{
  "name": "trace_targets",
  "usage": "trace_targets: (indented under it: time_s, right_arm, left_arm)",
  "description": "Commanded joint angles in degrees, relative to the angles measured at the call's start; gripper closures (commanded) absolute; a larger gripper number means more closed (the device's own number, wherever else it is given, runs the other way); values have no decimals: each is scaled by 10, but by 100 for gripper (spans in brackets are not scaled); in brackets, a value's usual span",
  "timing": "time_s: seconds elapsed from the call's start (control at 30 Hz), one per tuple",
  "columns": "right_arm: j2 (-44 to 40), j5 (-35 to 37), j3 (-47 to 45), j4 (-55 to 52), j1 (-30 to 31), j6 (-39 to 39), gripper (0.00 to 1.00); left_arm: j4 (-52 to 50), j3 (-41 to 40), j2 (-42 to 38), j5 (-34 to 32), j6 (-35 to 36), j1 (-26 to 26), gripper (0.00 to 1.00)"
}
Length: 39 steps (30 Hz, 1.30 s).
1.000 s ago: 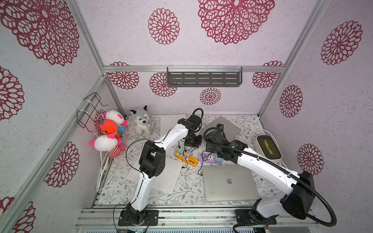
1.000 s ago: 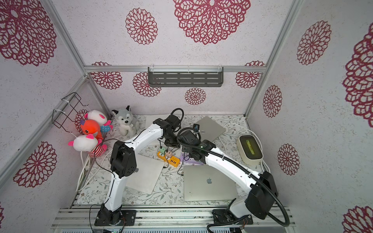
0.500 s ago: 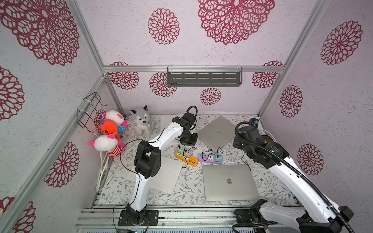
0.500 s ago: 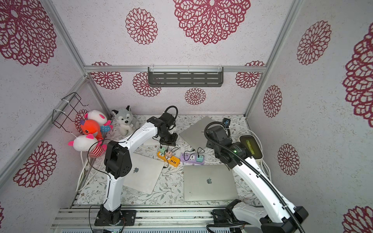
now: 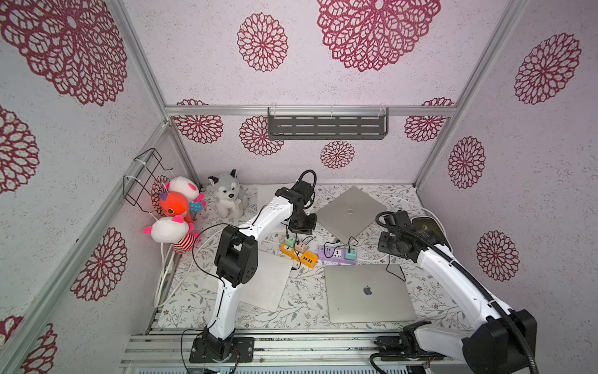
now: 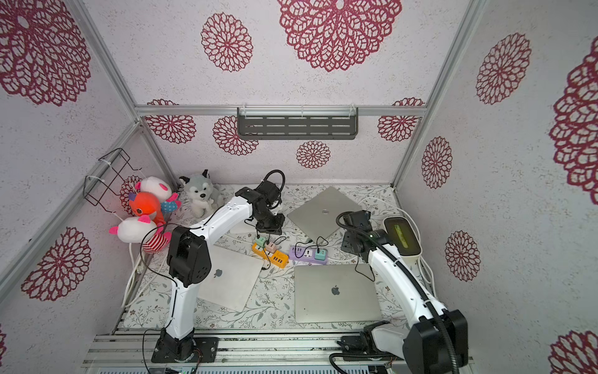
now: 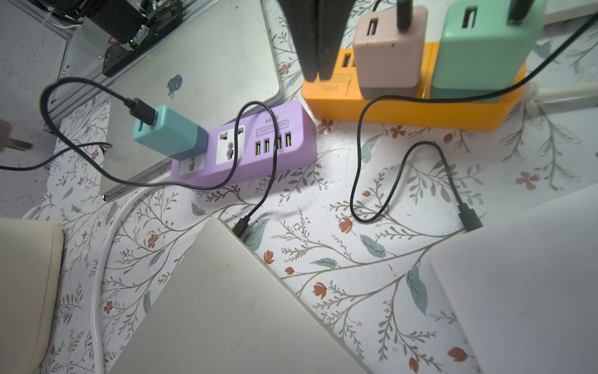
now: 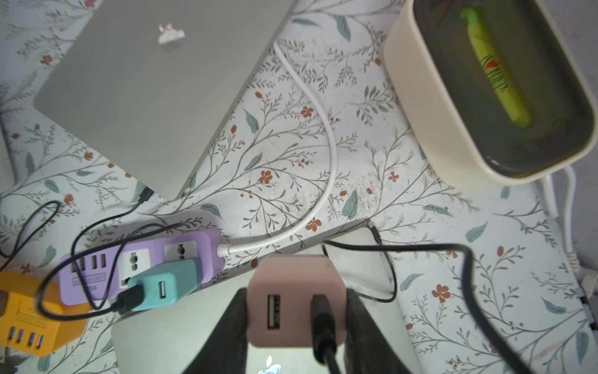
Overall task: Unplug the laptop charger
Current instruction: Place the plug at the center of the board.
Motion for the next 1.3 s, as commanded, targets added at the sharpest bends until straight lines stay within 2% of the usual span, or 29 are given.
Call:
trace_targets:
  time_s: [0.0, 0.2, 0.6, 1.17, 1.27]
  right_arm:
    - [25, -41, 2, 48, -18, -22, 64]
    - [91, -75, 17, 66, -49, -39, 63]
    - [209, -89, 76, 68, -62, -42, 63]
    - [313, -130, 116, 60, -86, -53, 61]
    - [339, -132, 137, 60, -91, -55, 57]
  left_arm:
    - [4, -6, -22, 3, -1, 5, 100]
    - [6, -4, -18, 7, -2, 7, 100]
    - [4, -1, -19, 15, -2, 16, 100]
    - [-7, 32, -1, 20, 2, 27, 100]
    - [-8, 34, 2, 21, 2, 27, 100]
